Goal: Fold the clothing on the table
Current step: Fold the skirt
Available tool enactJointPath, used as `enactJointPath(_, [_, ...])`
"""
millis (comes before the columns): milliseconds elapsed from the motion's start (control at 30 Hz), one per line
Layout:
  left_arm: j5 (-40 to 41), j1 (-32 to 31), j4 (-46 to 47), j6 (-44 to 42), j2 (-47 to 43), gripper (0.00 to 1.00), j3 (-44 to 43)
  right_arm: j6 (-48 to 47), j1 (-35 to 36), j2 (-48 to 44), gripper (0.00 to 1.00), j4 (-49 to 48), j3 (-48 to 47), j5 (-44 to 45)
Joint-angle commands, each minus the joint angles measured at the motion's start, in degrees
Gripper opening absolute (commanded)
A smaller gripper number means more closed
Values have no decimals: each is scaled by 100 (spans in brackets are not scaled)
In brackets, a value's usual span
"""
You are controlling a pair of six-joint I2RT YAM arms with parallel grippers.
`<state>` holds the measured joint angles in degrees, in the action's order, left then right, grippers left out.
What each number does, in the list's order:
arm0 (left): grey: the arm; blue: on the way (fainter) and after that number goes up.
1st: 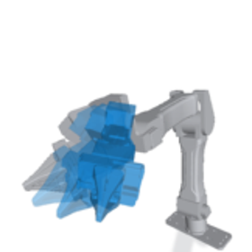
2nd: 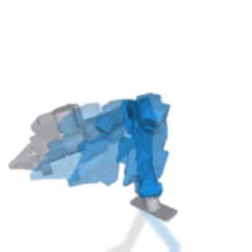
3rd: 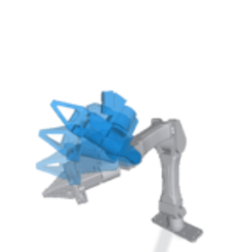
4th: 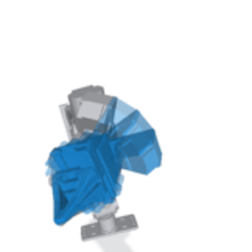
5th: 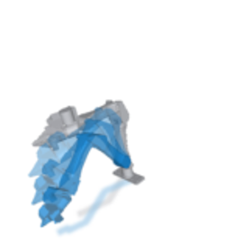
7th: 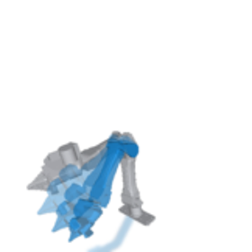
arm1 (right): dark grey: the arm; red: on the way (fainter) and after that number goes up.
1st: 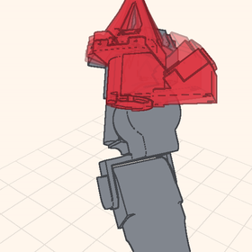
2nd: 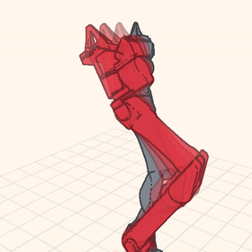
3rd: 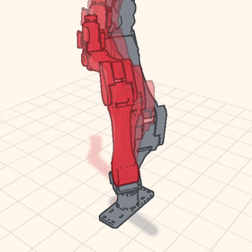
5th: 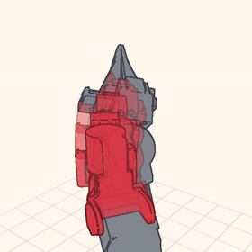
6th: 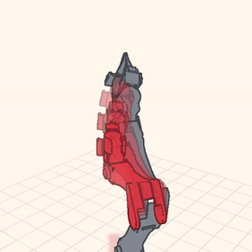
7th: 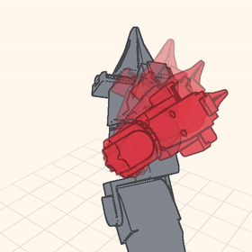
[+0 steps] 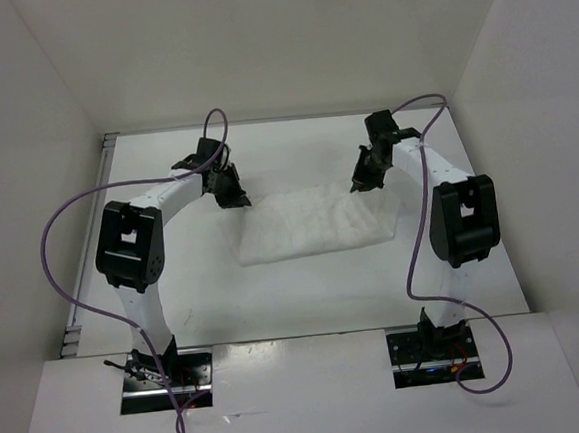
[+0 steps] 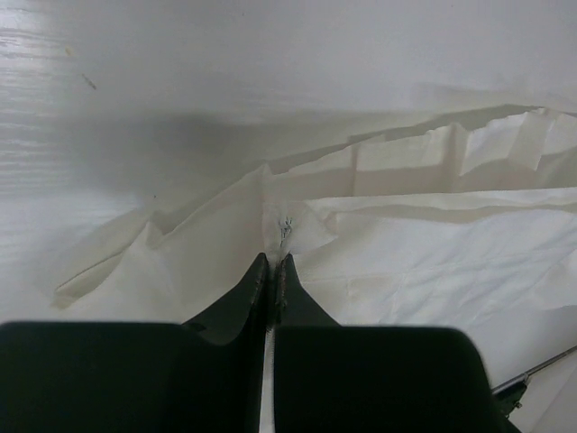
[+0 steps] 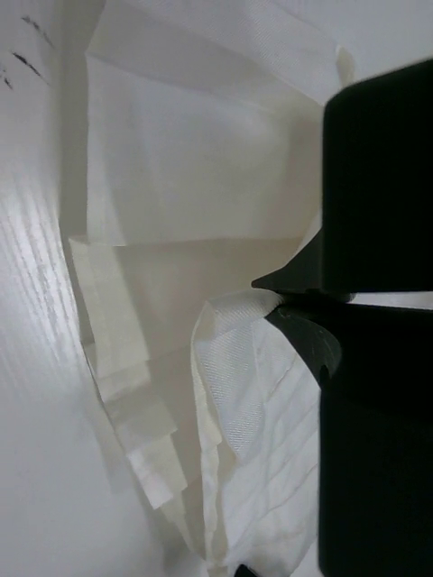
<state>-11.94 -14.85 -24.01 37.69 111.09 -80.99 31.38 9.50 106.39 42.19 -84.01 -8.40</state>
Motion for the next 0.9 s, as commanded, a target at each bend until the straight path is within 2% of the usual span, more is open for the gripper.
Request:
enactJointPath(0, [597, 149, -227, -236, 184, 1, -207, -193, -97, 137, 4, -536, -344, 769])
enactJointPath(33, [823, 149, -227, -175, 185, 2, -259, -272, -97, 189, 6, -676, -344, 848])
enactJointPath(67, [965, 149, -227, -114, 185, 7, -259, -412, -97, 120, 15, -1078, -249, 936])
enactJointPath(100, [1096, 201, -227, -61, 116, 19, -259, -465, -97, 58, 18, -1238, -248, 1050])
enactJointPath(167, [1412, 202, -149, 19, -86, 59, -259, -527, -159, -21, 30, -1180, -422, 1174])
enactJointPath(267, [1816, 263, -43, 98, -745, 88, -207, -580, -317, -485, 45, -959, -494, 1428])
enactJointPath(300, [1923, 263, -42, 98, -1138, 91, -207, -580, -317, -635, 56, -785, -494, 1508])
enactJointPath(367, [1933, 263, -42, 98, -1718, 92, -84, -580, -317, -1065, 69, -547, -389, 1648])
enactJointPath(400, [1776, 263, 10, 28, -1896, 92, 73, -519, -369, -1198, 81, -328, -319, 1649])
enactJointPath(433, [1531, 263, 63, -59, -2054, 91, 170, -518, -370, -1304, 85, -204, -118, 1649])
enactJointPath(467, [911, 263, 159, -217, -2326, 88, 267, -518, -370, -1479, 85, -72, -11, 1649])
enactJointPath(633, [-781, -122, 405, -491, -2575, 0, 917, -335, -492, -1884, 86, 175, 989, 1377])
enactJointPath(700, [-1281, -193, 590, -429, -2575, 0, 1093, -334, -571, -1885, 86, 105, 1315, 1150])
enactJointPath(767, [-1415, -264, 704, -603, -2400, 0, 1094, -281, -641, -1833, 87, 35, 1457, 973])
enactJointPath(867, [-1696, -377, 705, -728, -2004, 0, 753, -281, -791, -1525, 87, -141, 1589, 481])
